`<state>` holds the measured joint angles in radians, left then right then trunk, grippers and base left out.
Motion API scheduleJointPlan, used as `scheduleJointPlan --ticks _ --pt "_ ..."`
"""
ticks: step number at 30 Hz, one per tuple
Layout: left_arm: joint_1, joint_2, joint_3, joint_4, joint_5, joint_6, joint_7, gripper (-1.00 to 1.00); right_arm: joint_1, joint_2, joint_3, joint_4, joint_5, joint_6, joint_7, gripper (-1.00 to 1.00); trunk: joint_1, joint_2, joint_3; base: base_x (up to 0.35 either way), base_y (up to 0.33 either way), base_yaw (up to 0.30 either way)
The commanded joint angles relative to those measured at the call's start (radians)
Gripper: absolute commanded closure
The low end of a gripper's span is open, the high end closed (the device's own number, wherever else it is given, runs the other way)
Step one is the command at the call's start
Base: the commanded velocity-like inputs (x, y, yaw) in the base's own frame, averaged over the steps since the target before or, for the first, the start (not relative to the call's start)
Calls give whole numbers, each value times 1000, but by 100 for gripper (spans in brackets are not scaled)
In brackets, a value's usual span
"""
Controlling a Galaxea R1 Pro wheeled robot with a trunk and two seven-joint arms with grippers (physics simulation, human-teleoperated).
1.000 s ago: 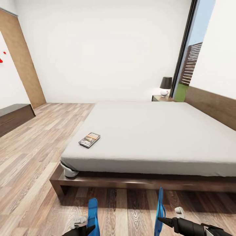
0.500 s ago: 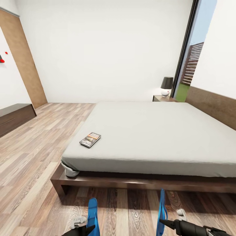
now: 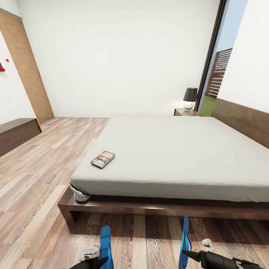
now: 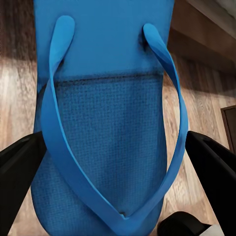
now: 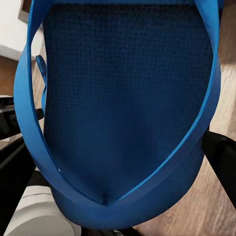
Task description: In the bedroom, move the book from the bed onto either nightstand, and place the two sandals side by side next to the bed.
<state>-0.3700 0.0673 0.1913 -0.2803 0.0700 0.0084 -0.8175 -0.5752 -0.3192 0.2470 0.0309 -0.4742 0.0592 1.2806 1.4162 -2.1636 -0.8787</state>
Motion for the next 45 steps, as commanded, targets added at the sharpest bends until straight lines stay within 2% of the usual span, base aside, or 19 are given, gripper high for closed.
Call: scheduleJointPlan --ticks 1,6,7,10,15,19,22,23,26,27,30,33,34,36,37,40,41,43,45 --pt "0 0 0 1 5 1 -3 100 -1 0 8 3 -11 6 5 100 0 0 -1 0 0 0" --pt "-1 0 0 1 5 1 -3 100 -1 0 7 3 -11 6 -1 100 0 0 -1 0 0 0" --pt "-1 0 0 1 4 1 -4 100 -1 0 7 3 -11 6 -16 100 0 0 -1 0 0 0" --pt "-1 1 0 0 4 1 -4 100 -1 0 6 3 -11 6 -133 100 0 0 -1 0 0 0" --pt "-1 4 1 0 4 1 -5 100 -1 -6 6 4 -12 9 -175 100 0 0 -1 0 0 0" --pt "-1 5 2 0 4 1 -5 100 -1 -48 7 4 -13 11 -165 100 0 0 -1 0 0 0" --pt "-1 9 3 -1 5 1 -5 100 -1 -88 6 4 -14 11 -60 100 0 0 -1 0 0 0" --pt "-1 11 5 -3 5 1 -4 100 -1 -113 6 4 -16 12 -22 100 0 0 -1 0 0 0" --pt "-1 33 7 -8 5 1 -5 100 -1 -159 7 5 -51 13 2 100 0 0 -1 0 0 0" --pt "-1 49 7 -13 5 1 -5 100 -1 -168 7 6 -73 13 5 100 0 0 -1 0 0 0" --pt "-1 81 7 -38 5 1 -3 100 -1 -175 8 5 -93 13 7 100 0 0 -1 0 0 0" --pt "-1 94 5 -92 3 4 63 100 -1 -177 8 4 -98 13 6 100 0 0 -1 0 0 0" --pt "-1 94 0 -117 -8 9 131 100 -1 -178 8 4 -99 13 6 100 0 0 -1 0 0 0" --pt "-1 88 -12 -138 -50 25 211 100 -2 -178 8 4 -99 13 5 100 0 0 -1 0 0 0" --pt "-2 68 -22 -146 -105 54 251 100 -2 -178 8 4 -99 13 5 100 0 0 -1 0 0 0" --pt "-7 16 -30 -162 -238 123 335 100 -1 -178 8 4 -99 13 5 100 0 0 -1 0 0 0" --pt "-9 -9 -32 -184 -295 149 394 100 -1 -178 8 4 -100 13 5 100 0 0 -1 0 0 0" --pt "-10 -38 -34 -206 -367 179 488 100 -2 -178 8 4 -100 12 5 100 0 0 -1 0 0 0" --pt "-10 -46 -30 -211 -386 187 519 100 -2 -178 8 4 -100 11 5 100 0 0 -1 0 0 0"
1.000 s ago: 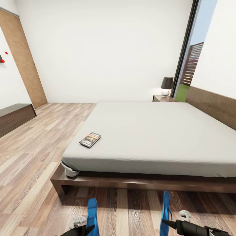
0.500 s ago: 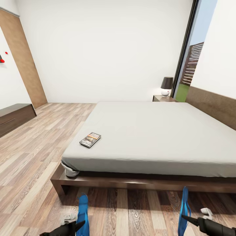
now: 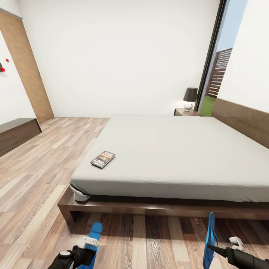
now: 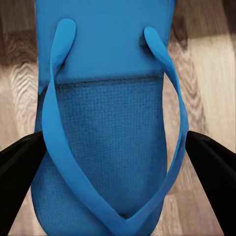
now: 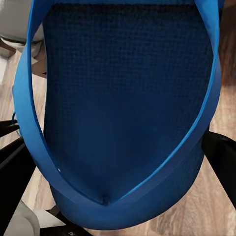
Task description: In the bedroom, move the book from the bed onto either nightstand, and place the two sandals side by side next to the bed.
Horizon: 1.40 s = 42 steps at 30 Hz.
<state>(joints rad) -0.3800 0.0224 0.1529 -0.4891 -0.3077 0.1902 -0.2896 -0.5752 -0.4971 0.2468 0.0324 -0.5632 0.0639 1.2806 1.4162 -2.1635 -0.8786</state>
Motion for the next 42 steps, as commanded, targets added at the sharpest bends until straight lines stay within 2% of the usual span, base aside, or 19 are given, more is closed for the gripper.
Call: scheduleJointPlan --ticks 1,7,24,32,42 --pt "0 -1 10 -3 -9 5 -6 100 -1 0 8 3 -11 7 5 100 0 0 -1 0 0 0" --pt "3 0 15 -2 -9 4 1 100 -1 0 8 3 -11 7 6 100 0 0 -1 0 0 0" --pt "7 -1 16 -2 -5 2 0 100 -2 0 8 3 -11 7 5 100 65 -119 -54 0 0 0" --pt "7 1 64 -2 -5 2 0 100 -1 0 8 3 -11 5 5 100 96 -175 -79 0 0 0" --pt "7 1 68 -2 -5 2 0 100 -1 0 8 3 -11 4 3 100 134 -245 -111 0 0 0"
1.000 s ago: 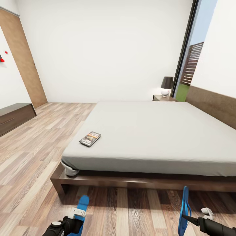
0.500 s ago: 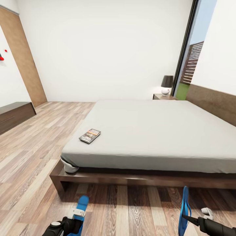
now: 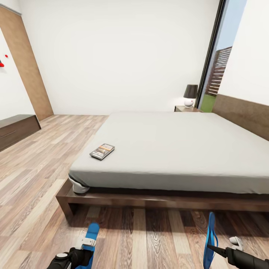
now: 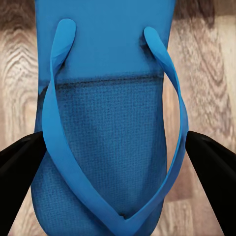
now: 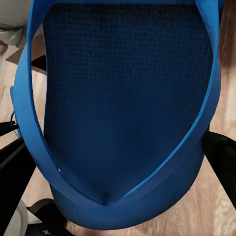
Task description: In the bedroom, move the book from the bed onto either nightstand, and place the two sandals side by side next to the bed.
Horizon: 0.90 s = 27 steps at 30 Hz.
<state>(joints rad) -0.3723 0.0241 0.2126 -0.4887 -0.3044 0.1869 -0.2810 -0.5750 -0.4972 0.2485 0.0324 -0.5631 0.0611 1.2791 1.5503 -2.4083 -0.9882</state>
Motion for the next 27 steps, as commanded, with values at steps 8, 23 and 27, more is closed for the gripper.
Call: scheduleJointPlan --ticks 8,23,27 --pt "0 -1 8 -2 -9 5 -9 100 -1 0 7 3 -11 6 5 100 31 -57 -26 0 0 0" --pt "-5 -2 15 -11 -10 3 27 100 -1 0 6 3 -11 8 6 100 52 -93 -65 0 0 0" --pt "-15 -5 15 -21 -9 4 134 100 -2 0 6 3 -11 8 6 100 52 -93 -65 0 0 0"
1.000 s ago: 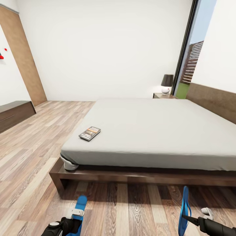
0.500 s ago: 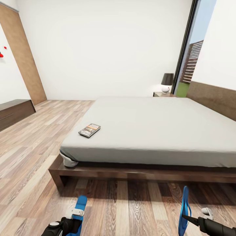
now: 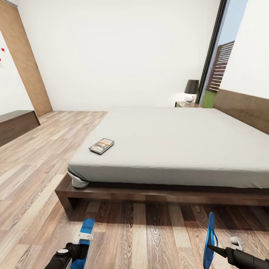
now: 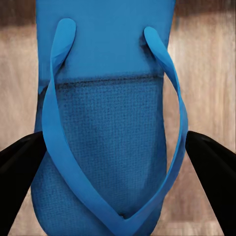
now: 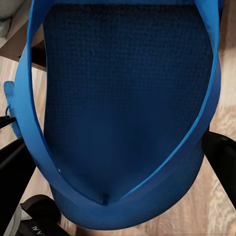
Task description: In the bedroom, move the book from the bed onto either nightstand, and place the two sandals side by side next to the bed.
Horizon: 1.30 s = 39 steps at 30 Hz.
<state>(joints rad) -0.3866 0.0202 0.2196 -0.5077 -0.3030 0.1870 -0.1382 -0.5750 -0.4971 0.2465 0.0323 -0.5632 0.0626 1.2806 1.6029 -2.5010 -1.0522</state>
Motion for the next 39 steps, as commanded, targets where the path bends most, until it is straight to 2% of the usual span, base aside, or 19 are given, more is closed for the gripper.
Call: scheduleJointPlan --ticks 1,7,14,39 --pt "-7 -1 8 -7 -10 6 5 100 -2 0 8 3 -10 7 5 100 0 0 -1 0 0 0" --pt "-57 -1 7 -10 -9 5 29 100 -2 0 8 3 -10 8 5 100 0 0 -1 0 0 0" --pt "-61 1 8 -8 -10 3 31 100 -2 0 8 3 -10 6 5 100 0 0 -1 0 0 0" --pt "-61 -2 4 -9 -11 8 31 100 -2 0 9 3 -10 5 5 100 11 -6 -98 0 0 0"
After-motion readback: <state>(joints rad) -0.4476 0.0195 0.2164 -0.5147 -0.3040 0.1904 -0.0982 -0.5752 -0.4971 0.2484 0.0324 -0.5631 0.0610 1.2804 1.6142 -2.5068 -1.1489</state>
